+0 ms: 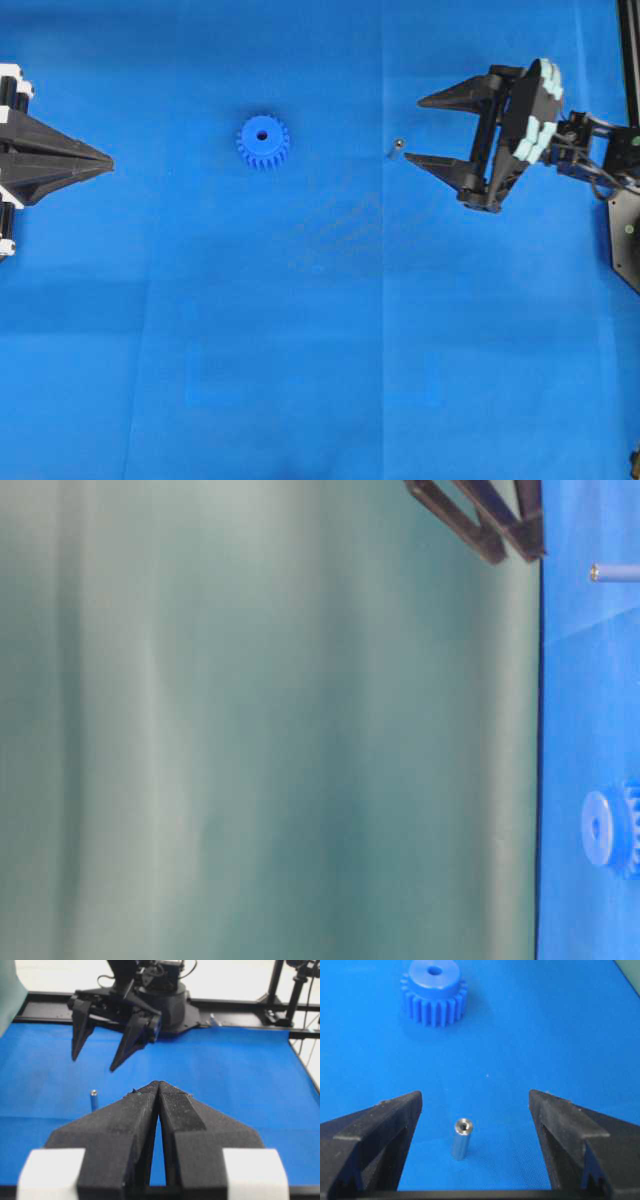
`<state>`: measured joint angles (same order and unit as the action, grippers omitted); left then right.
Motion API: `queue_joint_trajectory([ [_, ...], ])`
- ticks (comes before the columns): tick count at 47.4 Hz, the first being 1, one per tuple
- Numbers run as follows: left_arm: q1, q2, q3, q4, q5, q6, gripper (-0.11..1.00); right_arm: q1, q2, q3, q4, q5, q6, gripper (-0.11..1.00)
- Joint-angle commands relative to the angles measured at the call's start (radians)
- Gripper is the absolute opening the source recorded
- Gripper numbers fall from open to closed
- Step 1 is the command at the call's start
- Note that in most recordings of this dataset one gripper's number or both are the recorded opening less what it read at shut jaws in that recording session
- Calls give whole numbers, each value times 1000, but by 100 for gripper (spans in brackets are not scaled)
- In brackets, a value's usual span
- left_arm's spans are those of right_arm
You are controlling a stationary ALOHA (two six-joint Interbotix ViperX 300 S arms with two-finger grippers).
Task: Insert the shaft placed at a random location into the center hole of the small gear at another random location.
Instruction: 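Move the open right gripper over the upright silver shaft, then lower the right gripper and close it around the silver shaft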
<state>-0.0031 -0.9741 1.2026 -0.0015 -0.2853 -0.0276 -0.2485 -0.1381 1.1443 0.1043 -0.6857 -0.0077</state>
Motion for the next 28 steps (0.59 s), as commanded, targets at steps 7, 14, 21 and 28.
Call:
queue_joint_trajectory([
  [7,-2,0,-6,2,-6,-2,0,-3,127,-48,6,-67,17,72],
  [14,-2,0,-3,2,-6,-2,0,-2,192,-67,6,-71,38,71],
  [21,-2,0,0,2,-5,-2,0,11,206,-69,5,-75,44,69],
  [28,-2,-2,0,2,-2,-2,0,15,206,-67,5,-78,46,58],
])
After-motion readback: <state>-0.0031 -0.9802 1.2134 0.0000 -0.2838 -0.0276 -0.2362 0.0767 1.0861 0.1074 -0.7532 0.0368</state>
